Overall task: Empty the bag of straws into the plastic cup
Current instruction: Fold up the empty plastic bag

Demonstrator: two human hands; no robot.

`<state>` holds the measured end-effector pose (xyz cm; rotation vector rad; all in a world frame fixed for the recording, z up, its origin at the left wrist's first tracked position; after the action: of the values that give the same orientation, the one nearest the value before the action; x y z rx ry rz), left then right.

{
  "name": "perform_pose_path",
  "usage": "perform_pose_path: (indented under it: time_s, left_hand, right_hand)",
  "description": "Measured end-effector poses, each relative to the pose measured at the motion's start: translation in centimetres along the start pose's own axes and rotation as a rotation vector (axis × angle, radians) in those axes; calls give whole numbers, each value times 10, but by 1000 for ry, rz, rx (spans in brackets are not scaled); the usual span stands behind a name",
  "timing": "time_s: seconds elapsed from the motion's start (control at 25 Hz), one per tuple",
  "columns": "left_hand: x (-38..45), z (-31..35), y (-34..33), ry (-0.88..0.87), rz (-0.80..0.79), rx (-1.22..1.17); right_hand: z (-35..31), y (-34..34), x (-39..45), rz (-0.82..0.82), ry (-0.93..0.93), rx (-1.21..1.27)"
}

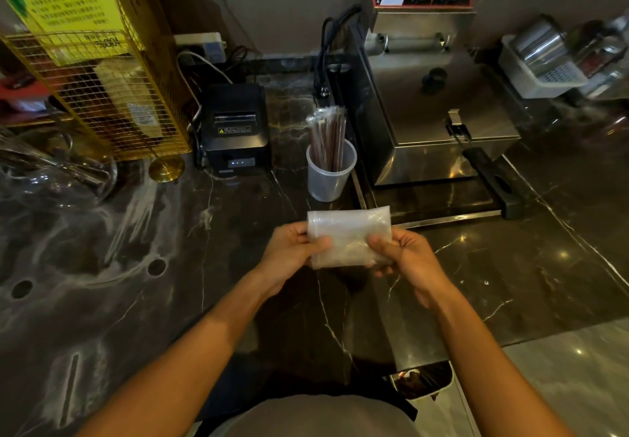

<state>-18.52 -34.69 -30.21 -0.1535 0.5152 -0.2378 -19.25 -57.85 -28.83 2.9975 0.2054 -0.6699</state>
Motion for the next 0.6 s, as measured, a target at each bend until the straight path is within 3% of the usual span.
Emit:
perform_pose_path:
  time_s: [0.12,0.28,0.36,0.6]
  left_hand:
    - [5,8,-18,11,-35,9]
    - [9,1,-46,143,-198,-288]
    - [11,-1,-60,132,-247,-226]
    - [15,-12,-101,28,-134,-100]
  right_hand:
    - [1,11,-10,67,40,54]
    - [6,22,-20,107,70,115]
    - [13,31,-28,144,60,173]
    - [48,25,-59,184,-82,766]
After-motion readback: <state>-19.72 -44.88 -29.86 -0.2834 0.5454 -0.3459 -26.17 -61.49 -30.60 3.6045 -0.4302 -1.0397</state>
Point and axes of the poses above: each hand's wrist, its own x-axis towards the middle knuckle, its own y-axis out of the back of the hand, z = x × y, the point moved 3 cm from there along x, towards the middle knuckle, and after that the axes turned 1 degree about -z, right-handed, at the moved point
